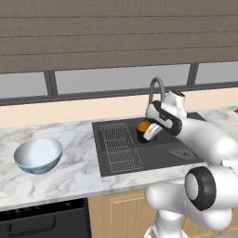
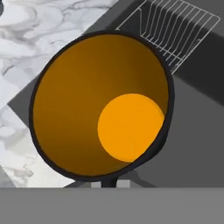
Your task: Pick the mug and place it in the sink. Pick the bowl and place it in the open cabinet and then close the cabinet.
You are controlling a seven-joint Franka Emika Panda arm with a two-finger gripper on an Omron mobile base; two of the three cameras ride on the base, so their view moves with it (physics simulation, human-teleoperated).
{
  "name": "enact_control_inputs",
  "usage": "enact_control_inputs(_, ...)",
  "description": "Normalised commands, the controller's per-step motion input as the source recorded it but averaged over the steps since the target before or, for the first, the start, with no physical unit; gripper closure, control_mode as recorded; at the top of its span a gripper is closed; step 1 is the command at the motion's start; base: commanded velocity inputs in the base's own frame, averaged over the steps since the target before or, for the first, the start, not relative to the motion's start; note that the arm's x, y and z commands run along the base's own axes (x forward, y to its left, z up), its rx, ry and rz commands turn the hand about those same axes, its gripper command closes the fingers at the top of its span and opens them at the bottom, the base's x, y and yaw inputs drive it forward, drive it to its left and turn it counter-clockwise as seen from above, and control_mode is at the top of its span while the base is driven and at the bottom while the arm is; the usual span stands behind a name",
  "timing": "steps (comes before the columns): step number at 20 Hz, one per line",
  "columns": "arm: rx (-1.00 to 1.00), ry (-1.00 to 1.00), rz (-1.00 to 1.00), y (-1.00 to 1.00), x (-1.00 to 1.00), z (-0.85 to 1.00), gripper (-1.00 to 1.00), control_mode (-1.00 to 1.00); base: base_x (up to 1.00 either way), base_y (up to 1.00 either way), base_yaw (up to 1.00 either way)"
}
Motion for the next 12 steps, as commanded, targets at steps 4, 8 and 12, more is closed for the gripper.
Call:
enact_control_inputs(4,0.00,0.00,0.30,-0.66,0.05,0.00,1.00,-1.00,0.00,0.00,0.00)
enact_control_inputs(8,0.00,0.00,0.24,-0.71,0.06,-0.06,1.00,-1.00,0.00,0.00,0.00)
enact_control_inputs(12,0.00,0.00,0.20,-0.76,0.03,-0.08,1.00,-1.00,0.00,0.00,0.00)
